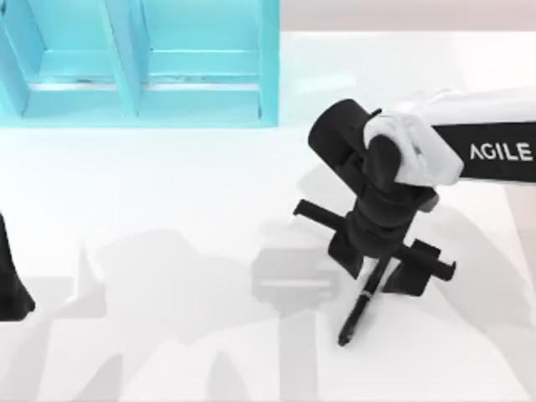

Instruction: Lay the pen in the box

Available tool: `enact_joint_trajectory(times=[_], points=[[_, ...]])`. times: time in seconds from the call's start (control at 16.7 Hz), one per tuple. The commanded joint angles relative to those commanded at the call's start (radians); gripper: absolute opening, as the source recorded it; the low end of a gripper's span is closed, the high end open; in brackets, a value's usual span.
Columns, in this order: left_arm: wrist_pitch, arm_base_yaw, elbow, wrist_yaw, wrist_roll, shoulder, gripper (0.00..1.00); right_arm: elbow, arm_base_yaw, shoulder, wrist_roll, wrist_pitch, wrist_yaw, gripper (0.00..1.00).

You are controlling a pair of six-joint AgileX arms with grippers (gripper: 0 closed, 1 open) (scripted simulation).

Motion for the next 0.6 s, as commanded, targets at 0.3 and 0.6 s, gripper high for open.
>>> enact_joint_trajectory(times=[0.3,0.6], points=[[0.000,0.000,0.000,0.000,0.000,0.000,1.00,0.020,-0.005,-0.087,-0.039,-0.113,0.033,0.00],[0.000,0.000,0.000,0.000,0.000,0.000,1.00,0.136,-0.005,-0.133,-0.038,-0.288,0.032,0.00]])
